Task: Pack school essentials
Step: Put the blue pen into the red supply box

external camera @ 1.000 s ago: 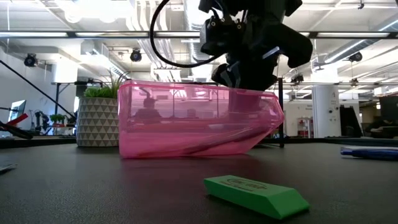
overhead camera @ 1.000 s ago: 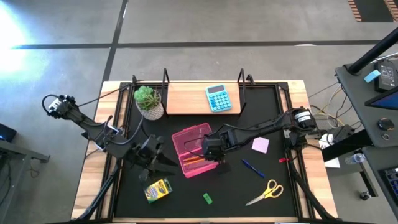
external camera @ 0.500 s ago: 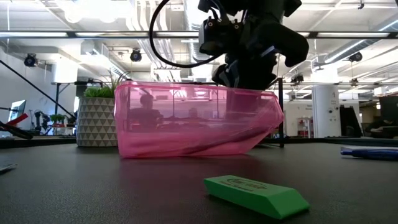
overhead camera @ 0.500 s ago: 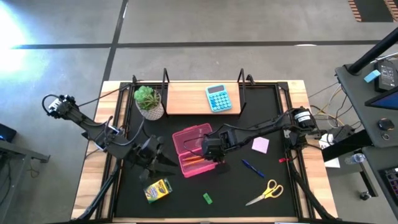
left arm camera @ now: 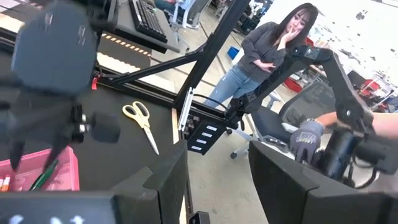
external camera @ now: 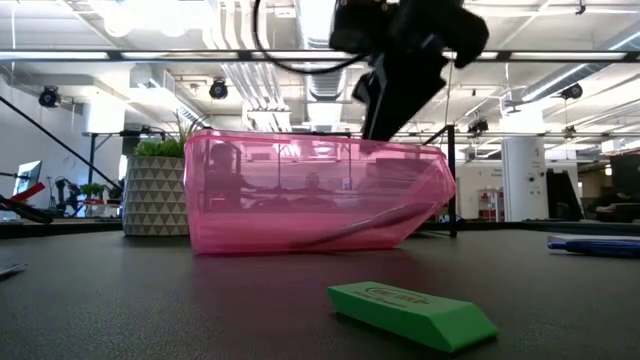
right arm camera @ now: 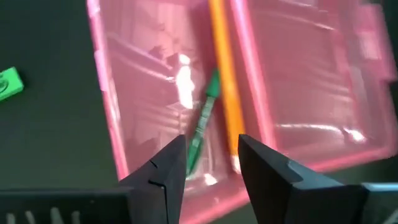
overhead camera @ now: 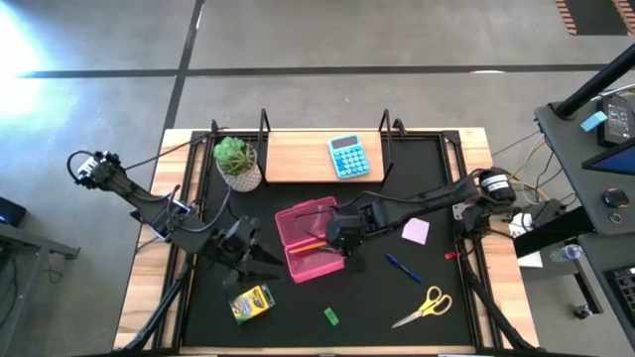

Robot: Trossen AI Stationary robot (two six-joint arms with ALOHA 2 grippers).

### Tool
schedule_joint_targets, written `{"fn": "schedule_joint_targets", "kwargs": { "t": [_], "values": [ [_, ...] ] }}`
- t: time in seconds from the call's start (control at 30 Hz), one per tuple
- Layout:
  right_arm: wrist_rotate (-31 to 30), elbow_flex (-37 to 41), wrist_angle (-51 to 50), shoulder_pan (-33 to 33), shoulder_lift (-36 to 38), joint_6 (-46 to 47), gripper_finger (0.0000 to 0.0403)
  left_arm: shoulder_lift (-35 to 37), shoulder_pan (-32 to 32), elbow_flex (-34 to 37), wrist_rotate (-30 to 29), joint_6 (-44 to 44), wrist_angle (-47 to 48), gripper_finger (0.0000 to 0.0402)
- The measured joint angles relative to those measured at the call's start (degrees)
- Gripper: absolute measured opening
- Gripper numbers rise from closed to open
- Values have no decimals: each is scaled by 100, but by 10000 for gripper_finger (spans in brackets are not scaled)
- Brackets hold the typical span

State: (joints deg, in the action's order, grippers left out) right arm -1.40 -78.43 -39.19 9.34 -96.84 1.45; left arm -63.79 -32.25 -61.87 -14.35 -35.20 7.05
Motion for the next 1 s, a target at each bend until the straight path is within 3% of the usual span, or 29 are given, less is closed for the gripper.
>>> {"fn": "schedule_joint_targets", "kwargs": {
  "t": [0.27,0.5,0.8,1.0],
  "values": [
    [-259,24,-1443,46,810,2163,122,0,0,2,2,-2,141,156],
    [-316,432,-2185,542,1127,3916,120,0,0,4,2,-7,151,156],
    [45,1113,-2268,1312,1168,5315,157,0,-2,4,1,-46,140,156],
    [339,1719,-1948,1440,1168,5849,195,-17,-2,4,0,-57,133,156]
  ]
}}
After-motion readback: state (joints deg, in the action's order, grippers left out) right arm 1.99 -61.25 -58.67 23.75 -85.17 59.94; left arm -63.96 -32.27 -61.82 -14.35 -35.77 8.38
